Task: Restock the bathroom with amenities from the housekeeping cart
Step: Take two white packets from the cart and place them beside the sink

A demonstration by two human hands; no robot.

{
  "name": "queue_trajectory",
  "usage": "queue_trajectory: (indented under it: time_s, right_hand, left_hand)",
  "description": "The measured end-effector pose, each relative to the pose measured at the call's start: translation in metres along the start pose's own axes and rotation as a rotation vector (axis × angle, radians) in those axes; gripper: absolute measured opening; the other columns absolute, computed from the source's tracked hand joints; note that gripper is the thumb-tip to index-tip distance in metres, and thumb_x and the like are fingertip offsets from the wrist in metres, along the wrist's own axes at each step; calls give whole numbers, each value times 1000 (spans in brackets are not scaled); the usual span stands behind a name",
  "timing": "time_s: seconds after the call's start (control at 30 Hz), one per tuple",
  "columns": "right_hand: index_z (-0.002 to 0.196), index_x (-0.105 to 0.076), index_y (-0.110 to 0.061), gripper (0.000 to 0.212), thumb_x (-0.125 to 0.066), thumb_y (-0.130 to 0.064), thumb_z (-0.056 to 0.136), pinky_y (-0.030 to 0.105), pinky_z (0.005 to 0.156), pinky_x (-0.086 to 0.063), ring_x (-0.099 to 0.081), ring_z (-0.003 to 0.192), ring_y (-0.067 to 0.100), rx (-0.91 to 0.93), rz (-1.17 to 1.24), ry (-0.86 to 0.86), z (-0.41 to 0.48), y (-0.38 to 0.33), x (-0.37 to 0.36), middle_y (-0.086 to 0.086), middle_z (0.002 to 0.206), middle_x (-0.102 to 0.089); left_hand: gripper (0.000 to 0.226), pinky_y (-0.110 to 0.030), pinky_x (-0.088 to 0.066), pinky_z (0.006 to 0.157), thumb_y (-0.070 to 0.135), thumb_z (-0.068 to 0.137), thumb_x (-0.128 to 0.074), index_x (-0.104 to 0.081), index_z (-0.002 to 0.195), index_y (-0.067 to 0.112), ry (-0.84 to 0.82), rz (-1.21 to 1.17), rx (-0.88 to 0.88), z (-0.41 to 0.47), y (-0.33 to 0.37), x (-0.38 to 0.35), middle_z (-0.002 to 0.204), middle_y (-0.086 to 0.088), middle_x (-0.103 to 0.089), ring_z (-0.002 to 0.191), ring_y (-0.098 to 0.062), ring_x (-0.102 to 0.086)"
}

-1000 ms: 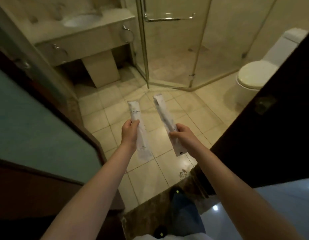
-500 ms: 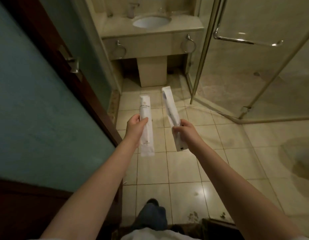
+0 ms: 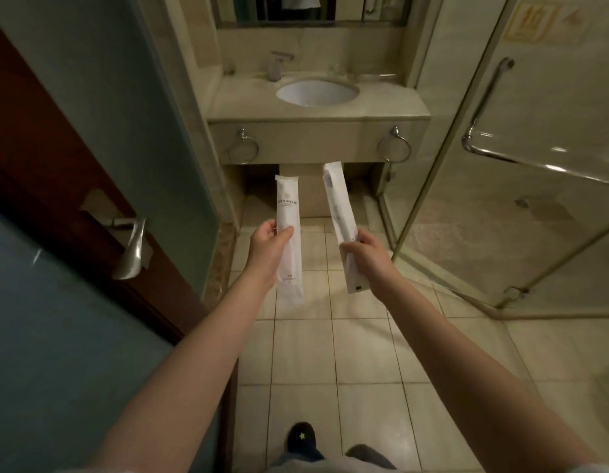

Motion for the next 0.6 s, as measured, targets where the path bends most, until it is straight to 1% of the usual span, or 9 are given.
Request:
queue_trajectory:
  time_s: [0.1,0.2,0.3,0.37,0.43,0.5,0.6]
  right_hand:
    - [115,-56,-9,32,-51,-32,94,26,60,-36,-47,75,13,47,2,25,50,-27,-9,5,99,-53]
    - [107,-57,-1,40,-49,-38,95,25,59,-36,-45,70,13,77,1,76,104,-47,-14,6,88,-51]
    - [103,-58,-2,37,-51,-37,94,24,58,-37,-46,70,14,98,10,81,163,-64,-19,4,83,-51]
    - [99,-58,-2,36,-52,-37,93,25,58,-38,-46,70,15,116,24,77,206,-75,-21,5,81,-50]
    - [94,-57,0,38,-54,-38,92,28,60,-38,-45,70,17,127,36,82,253,-87,-19,6,79,-48]
    - [86,-55,-4,34,-54,-37,92,29,61,-39,-45,69,17,129,47,69,301,-102,-16,5,76,-47]
    - [74,-50,-14,29,-53,-35,93,25,56,-38,-44,62,13,141,44,64,374,-131,-10,-1,69,-46]
  left_hand:
    - [25,-43,-52,90,18,89,-59,-53,113,15,0,4,-14,54,22,-3,99,-1,-62,95,-23,-61]
    - [34,-36,-52,85,18,89,-61,-53,121,10,2,-1,-36,107,41,-11,101,-1,-64,91,-19,-62]
    - [32,-34,-51,86,17,88,-62,-53,117,10,4,-19,-47,164,57,-23,105,-4,-64,94,-20,-61]
    - [27,-36,-52,86,17,87,-63,-53,112,14,-10,-17,-51,205,67,-35,102,-1,-64,93,-19,-62]
    - [26,-39,-53,88,18,87,-64,-54,110,16,-10,-3,-56,248,76,-47,105,-3,-64,94,-20,-63]
    - [27,-39,-53,85,17,86,-64,-55,111,12,-2,7,-69,292,89,-61,102,-5,-65,89,-20,-63]
    - [23,-38,-53,80,14,86,-64,-55,107,10,1,-15,-73,360,115,-83,91,-2,-65,78,-17,-63]
Point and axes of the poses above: each hand's wrist, its own z-axis towards the middle knuckle, its own x-axis out of the back of the hand, y = z × x, the point moved 5 cm from there along z, towards the middle knuckle
